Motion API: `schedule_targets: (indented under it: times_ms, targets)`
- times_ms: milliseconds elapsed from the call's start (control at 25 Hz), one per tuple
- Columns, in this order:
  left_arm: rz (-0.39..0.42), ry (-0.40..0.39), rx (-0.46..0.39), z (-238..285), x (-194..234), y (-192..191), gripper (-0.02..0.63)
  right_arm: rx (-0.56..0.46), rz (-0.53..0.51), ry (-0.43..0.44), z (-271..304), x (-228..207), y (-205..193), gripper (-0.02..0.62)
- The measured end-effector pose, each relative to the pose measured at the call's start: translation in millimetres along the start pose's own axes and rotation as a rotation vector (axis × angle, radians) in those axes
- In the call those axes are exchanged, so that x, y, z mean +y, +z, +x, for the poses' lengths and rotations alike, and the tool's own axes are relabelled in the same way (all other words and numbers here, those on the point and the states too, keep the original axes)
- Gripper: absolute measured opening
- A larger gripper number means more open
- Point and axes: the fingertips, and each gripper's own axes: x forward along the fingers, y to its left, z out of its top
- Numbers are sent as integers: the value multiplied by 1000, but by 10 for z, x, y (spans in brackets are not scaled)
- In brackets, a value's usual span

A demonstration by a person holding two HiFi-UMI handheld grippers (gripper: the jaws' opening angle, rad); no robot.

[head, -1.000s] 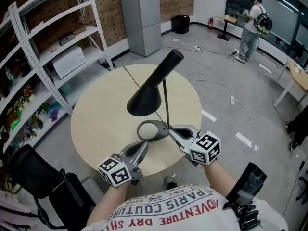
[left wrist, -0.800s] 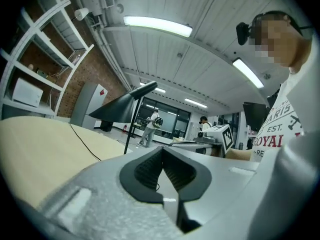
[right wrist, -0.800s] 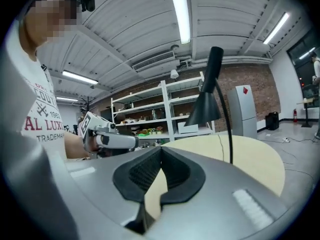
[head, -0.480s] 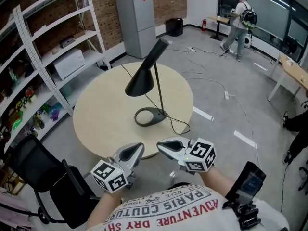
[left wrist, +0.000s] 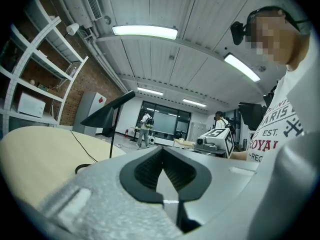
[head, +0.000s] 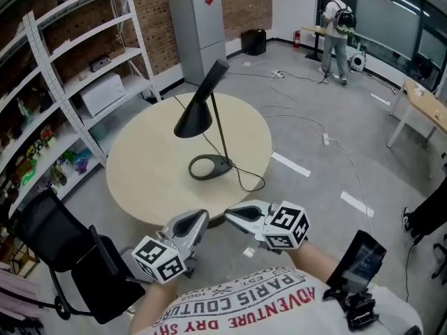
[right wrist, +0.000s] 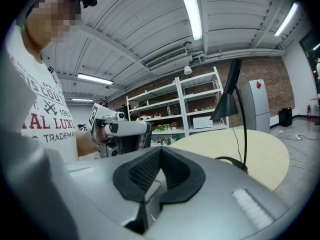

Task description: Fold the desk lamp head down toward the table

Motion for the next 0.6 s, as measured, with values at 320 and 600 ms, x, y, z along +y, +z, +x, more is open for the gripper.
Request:
schedule_targets:
  times_ms: [320,600]
  targets:
    - [-9,-2,14,123,-459,-61,0,-1,2,8,-420,90,21,0]
    - [2,-1,15,97,-646,-203,0,-8,-11,14,-542,210,-110,0]
